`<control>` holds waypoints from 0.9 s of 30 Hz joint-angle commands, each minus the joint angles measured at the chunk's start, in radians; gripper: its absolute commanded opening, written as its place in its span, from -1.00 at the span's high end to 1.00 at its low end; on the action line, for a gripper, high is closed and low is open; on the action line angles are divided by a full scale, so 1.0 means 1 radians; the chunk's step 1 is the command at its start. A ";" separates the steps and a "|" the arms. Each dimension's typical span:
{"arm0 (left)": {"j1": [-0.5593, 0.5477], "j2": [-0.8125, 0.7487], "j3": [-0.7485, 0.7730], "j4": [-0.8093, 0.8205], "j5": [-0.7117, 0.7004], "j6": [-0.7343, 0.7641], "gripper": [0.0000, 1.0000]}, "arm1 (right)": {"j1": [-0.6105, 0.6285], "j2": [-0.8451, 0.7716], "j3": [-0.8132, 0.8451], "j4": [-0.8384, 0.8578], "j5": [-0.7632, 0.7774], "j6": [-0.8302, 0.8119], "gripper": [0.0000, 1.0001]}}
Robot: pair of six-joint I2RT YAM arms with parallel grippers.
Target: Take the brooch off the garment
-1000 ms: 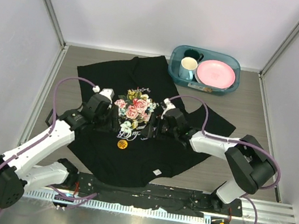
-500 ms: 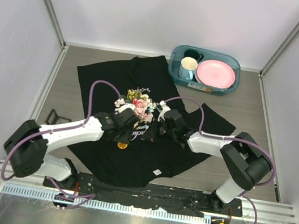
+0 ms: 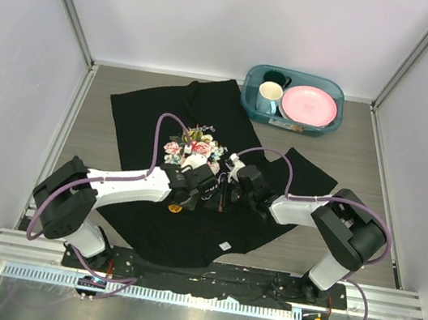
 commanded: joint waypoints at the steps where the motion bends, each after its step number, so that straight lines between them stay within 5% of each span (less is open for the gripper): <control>1: -0.014 0.007 0.017 -0.029 -0.043 -0.036 -0.09 | 0.005 -0.007 -0.006 0.056 -0.012 0.003 0.98; 9: -0.023 0.053 0.015 -0.023 -0.005 -0.050 -0.23 | 0.005 0.001 -0.004 0.055 -0.015 0.005 0.99; 16: -0.023 0.083 0.010 -0.036 -0.015 -0.087 -0.06 | 0.004 -0.003 -0.006 0.052 -0.030 0.005 0.98; 27: -0.023 0.100 -0.019 -0.008 0.011 -0.096 -0.20 | 0.007 -0.009 -0.003 0.056 -0.035 0.020 0.99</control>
